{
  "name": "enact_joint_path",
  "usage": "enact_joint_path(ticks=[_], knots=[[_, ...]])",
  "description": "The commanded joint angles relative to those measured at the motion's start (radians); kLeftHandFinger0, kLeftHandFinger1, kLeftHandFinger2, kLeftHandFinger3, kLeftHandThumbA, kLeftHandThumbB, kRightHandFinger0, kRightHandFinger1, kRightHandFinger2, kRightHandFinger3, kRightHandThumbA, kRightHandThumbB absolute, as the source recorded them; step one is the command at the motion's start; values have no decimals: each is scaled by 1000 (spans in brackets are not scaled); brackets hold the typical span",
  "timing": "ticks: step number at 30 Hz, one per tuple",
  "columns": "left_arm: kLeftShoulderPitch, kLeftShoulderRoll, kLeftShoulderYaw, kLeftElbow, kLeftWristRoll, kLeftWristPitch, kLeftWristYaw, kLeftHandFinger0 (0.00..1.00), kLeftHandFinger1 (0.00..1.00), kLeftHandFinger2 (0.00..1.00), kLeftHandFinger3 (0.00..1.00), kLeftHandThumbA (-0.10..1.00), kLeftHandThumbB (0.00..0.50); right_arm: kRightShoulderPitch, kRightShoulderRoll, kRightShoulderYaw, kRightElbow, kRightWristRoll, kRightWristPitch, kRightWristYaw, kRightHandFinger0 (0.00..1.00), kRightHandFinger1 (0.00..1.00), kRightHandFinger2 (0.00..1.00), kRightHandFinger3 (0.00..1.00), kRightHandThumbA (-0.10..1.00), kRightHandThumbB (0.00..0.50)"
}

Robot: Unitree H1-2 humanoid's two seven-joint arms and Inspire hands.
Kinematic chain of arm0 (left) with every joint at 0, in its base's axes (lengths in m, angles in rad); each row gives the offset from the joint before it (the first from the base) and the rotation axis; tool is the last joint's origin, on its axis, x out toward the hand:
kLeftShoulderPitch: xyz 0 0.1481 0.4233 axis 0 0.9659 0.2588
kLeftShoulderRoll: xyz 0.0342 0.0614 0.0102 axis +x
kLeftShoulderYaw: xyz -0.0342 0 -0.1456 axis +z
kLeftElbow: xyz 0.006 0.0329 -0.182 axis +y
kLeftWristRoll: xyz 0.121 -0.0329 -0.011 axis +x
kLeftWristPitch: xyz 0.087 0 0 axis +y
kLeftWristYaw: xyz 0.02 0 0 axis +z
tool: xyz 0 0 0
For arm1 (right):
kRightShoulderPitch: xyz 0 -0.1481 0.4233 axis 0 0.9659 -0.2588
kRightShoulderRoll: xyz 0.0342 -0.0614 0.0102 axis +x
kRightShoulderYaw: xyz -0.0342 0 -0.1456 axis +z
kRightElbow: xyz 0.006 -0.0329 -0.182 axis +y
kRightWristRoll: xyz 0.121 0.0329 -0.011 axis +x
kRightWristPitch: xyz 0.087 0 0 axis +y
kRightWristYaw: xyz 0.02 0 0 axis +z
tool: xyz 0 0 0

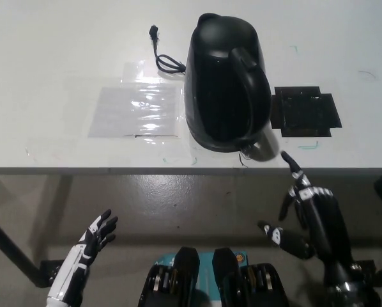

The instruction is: A kettle is kept at the center of the table close to the robot and the robot uses its right index finger to press downwards on the transparent start boiling button

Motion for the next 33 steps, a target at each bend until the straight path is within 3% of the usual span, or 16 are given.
enact_joint_path(ticks=[1, 5, 33], knots=[[-8, 18, -2, -38, -24, -70, -29, 1000, 1000, 1000, 1000, 1000, 414, -49, 15, 29, -24, -131, 99, 12, 0, 0, 141, 1000, 1000, 262], [-15, 17, -2, -35, -24, -70, -30, 1000, 1000, 1000, 1000, 1000, 418, -74, 11, 44, 4, -152, 127, 8, 0, 0, 1, 1000, 988, 255], [-11, 11, 3, -31, -15, -82, -31, 1000, 1000, 1000, 1000, 1000, 419, -176, -18, 112, 215, -172, 220, -24, 0, 0, 0, 1000, 1000, 238]])
